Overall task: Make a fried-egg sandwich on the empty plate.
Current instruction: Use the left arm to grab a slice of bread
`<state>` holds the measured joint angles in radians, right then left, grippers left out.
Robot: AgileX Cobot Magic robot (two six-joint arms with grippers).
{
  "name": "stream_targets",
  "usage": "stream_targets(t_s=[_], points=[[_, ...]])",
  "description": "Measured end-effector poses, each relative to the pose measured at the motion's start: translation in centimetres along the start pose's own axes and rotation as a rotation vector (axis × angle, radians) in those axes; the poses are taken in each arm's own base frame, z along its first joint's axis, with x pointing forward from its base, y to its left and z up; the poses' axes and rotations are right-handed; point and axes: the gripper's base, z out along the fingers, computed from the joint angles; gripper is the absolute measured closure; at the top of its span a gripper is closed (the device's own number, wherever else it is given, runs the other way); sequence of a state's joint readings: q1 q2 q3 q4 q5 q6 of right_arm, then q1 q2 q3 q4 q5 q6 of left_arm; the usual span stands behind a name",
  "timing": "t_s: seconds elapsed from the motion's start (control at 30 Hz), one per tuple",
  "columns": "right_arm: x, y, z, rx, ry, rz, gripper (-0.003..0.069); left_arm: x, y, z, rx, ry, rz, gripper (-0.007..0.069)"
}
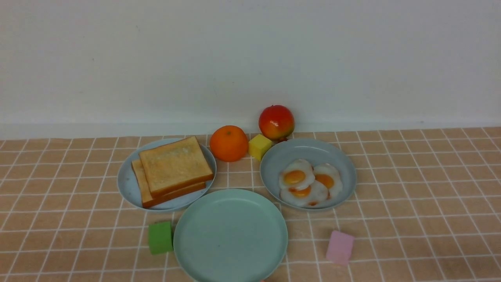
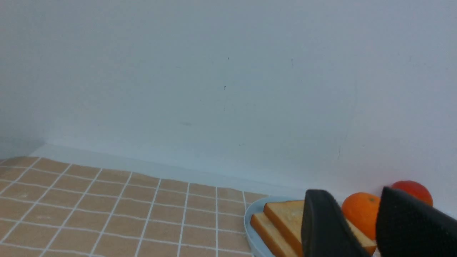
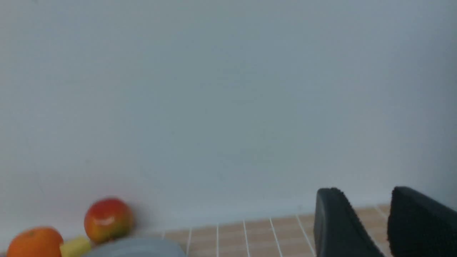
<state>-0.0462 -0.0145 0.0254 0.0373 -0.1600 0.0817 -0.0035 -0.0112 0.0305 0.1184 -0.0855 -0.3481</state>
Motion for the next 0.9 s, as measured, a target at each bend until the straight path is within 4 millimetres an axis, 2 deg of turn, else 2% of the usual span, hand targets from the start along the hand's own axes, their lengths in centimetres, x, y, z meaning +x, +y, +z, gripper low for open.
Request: stream_targets(t_s=[0.13,0.27,0.4,0.43,0.5,0.53,0.57,0.63,0.67,0.77,0.87,0.9], points=[[-0.8,0.0,0.0,-0.001,-0.094,0.080,0.0420,-0.8,-0.2,0.0,0.028,-0.085,-0.120,0.0386],[-1.8,-0.2,-0.2,-0.002,-0.200,0.233,0.0420,-2.3,-0.5,-0.3,0.090,-0.245,-0.278,0.0386],[-3.6,0.0,-0.2,-0.020,-0.251,0.301,0.0420,-3.4,-0.7,-0.6,0.138,-0.347,-0.366,0.0386],[-6.0,0.3,-0.4,-0.039,-0.302,0.318,0.0420,-4.6,-0.9,-0.8,0.159,-0.374,-0.416,0.0386],[-7.2,0.5,-0.4,-0.046,-0.316,0.325,0.0420,-5.6,-1.2,-0.9,0.170,-0.388,-0.434,0.0386],[-9.1,0.7,-0.3,-0.056,-0.331,0.330,0.0420,-7.3,-1.6,-1.1,0.184,-0.409,-0.450,0.0386],[-11.0,1.0,0.0,-0.061,-0.324,0.334,0.0420,-8.8,-1.9,-0.9,0.184,-0.405,-0.456,0.0386],[-13.4,1.4,0.8,-0.062,-0.284,0.335,0.0420,-11.5,-2.5,-0.5,0.181,-0.395,-0.462,0.0386],[-14.6,1.6,1.2,-0.064,-0.281,0.335,0.0420,-12.1,-2.7,-0.1,0.171,-0.372,-0.467,0.0386],[-17.5,2.2,3.6,-0.054,-0.162,0.334,0.0420,-15.3,-3.4,2.2,0.108,-0.229,-0.511,0.0386],[-18.7,2.6,6.8,-0.029,0.021,0.332,0.0420,-16.3,-3.7,5.4,-0.017,0.015,-0.547,0.0386],[-18.8,2.6,7.2,-0.025,0.054,0.332,0.0420,-16.6,-3.8,5.5,-0.022,0.026,-0.550,0.0386]])
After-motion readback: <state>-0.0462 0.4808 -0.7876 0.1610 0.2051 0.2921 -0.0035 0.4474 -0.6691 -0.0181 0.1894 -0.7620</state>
